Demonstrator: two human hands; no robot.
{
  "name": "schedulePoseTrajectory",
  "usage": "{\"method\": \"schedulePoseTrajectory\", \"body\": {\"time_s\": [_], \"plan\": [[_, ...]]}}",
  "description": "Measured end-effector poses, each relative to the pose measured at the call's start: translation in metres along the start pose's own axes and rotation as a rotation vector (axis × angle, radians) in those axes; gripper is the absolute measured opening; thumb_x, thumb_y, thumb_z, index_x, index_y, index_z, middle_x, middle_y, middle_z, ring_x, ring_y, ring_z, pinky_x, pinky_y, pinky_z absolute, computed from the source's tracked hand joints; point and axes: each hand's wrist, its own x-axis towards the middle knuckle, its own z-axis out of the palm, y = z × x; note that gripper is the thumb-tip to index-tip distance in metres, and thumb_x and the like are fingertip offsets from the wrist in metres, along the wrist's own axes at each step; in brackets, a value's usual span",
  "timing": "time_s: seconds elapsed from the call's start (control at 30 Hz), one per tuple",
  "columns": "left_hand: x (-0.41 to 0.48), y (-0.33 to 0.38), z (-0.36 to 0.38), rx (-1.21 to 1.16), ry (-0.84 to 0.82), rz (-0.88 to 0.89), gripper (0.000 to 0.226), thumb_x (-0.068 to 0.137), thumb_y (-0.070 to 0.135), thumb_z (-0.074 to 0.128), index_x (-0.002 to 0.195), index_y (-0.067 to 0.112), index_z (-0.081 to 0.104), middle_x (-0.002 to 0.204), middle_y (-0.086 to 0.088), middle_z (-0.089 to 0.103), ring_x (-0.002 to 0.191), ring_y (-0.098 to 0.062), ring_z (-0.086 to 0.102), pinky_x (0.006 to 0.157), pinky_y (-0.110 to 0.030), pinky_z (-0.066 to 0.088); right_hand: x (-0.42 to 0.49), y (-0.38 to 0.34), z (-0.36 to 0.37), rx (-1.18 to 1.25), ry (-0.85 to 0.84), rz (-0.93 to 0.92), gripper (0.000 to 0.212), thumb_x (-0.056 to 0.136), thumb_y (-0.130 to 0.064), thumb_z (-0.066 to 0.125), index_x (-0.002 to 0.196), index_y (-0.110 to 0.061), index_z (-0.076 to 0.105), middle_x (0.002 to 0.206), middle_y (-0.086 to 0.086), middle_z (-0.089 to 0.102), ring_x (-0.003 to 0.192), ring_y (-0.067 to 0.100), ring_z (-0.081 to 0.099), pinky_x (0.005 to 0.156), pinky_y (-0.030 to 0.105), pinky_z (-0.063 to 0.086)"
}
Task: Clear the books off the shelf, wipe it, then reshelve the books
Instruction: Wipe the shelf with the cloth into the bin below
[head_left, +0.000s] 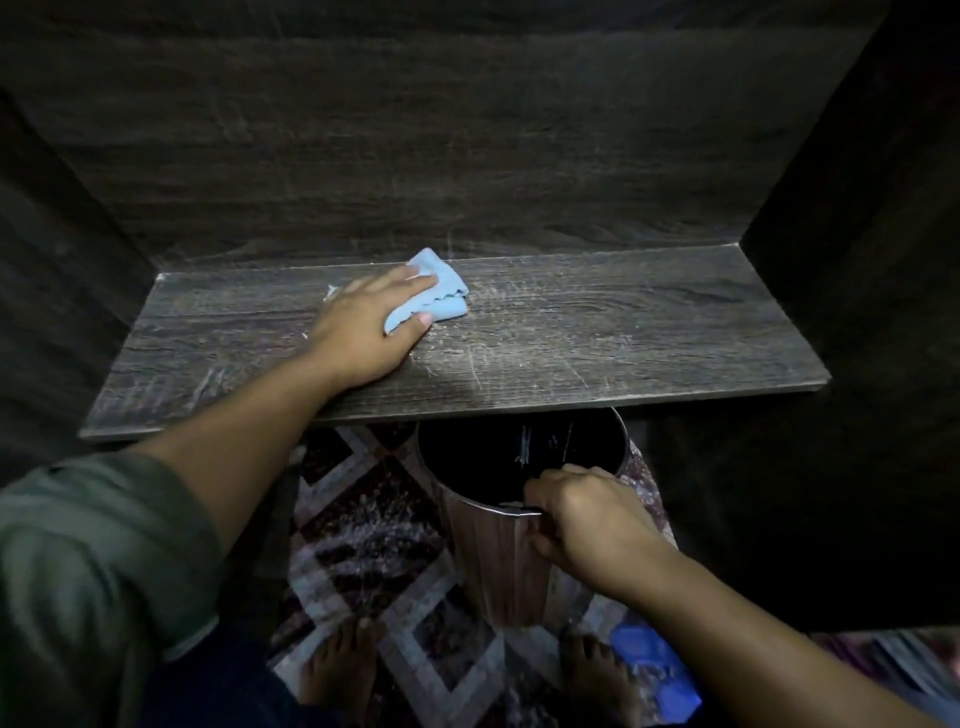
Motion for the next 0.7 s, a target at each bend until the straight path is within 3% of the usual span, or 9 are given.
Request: {"method": "schedulePoseTrajectory", "body": {"time_s": [0.17,0.33,0.4,0.53,0.6,0.7], "plan": [[-0.033,0.032,0.011,-0.083,-0.031,0.139,0.051,0.089,0.06,0.037,0.136,0.045,0.049,0.146,0.017,0.044,0.132,-0.018,0.046,0.109,-0.049,0.033,-0.004,0.0,0.003,0.018,0.055,-0.026,0.019,0.06,-0.028,0.068,0.075,-0.022,0.058,0.073,-0.002,0.061,0.075,0.025,0.063,0.061,0.028,0.047],[-0.077,0.065,0.006,-0.243,-0.113,0.301,0.038,0.094,0.042,0.05,0.132,0.041,0.056,0.138,0.018,0.054,0.127,-0.007,0.05,0.105,-0.038,0.04,-0.011,-0.002,-0.004,0.03,0.008,-0.044,0.02,0.066,-0.027,0.064,0.082,-0.017,0.061,0.082,0.004,0.064,0.084,0.03,0.061,0.071,0.033,0.046],[-0.077,0.062,0.0,-0.315,-0.084,0.281,0.04,0.092,0.029,0.054,0.131,0.036,0.059,0.135,0.014,0.057,0.124,-0.007,0.053,0.104,-0.031,0.042,-0.013,-0.001,-0.006,0.024,-0.004,-0.041,0.018,0.069,-0.025,0.067,0.084,-0.016,0.062,0.086,0.004,0.064,0.089,0.029,0.06,0.075,0.032,0.045],[-0.041,0.04,-0.016,-0.367,0.169,0.144,0.038,0.09,0.024,0.056,0.126,0.03,0.062,0.131,0.012,0.058,0.123,-0.009,0.053,0.107,-0.028,0.038,-0.015,0.003,-0.007,0.004,-0.033,-0.027,0.019,0.079,-0.025,0.063,0.096,-0.017,0.062,0.099,0.002,0.063,0.102,0.024,0.056,0.084,0.031,0.04],[-0.015,0.024,-0.018,-0.329,0.215,0.082,0.038,0.09,0.03,0.054,0.127,0.027,0.063,0.132,0.006,0.059,0.123,-0.014,0.053,0.107,-0.029,0.037,-0.014,0.005,-0.007,-0.003,-0.04,-0.016,0.021,0.08,-0.027,0.062,0.098,-0.017,0.062,0.101,0.002,0.063,0.104,0.023,0.055,0.086,0.031,0.04],[0.007,0.014,-0.006,-0.186,0.14,-0.018,0.049,0.089,0.055,0.046,0.132,0.035,0.057,0.138,0.006,0.054,0.127,-0.021,0.049,0.107,-0.036,0.034,-0.013,0.008,-0.008,-0.019,-0.053,0.002,0.023,0.081,-0.03,0.063,0.1,-0.019,0.061,0.104,0.001,0.062,0.107,0.022,0.055,0.088,0.03,0.039]]}}
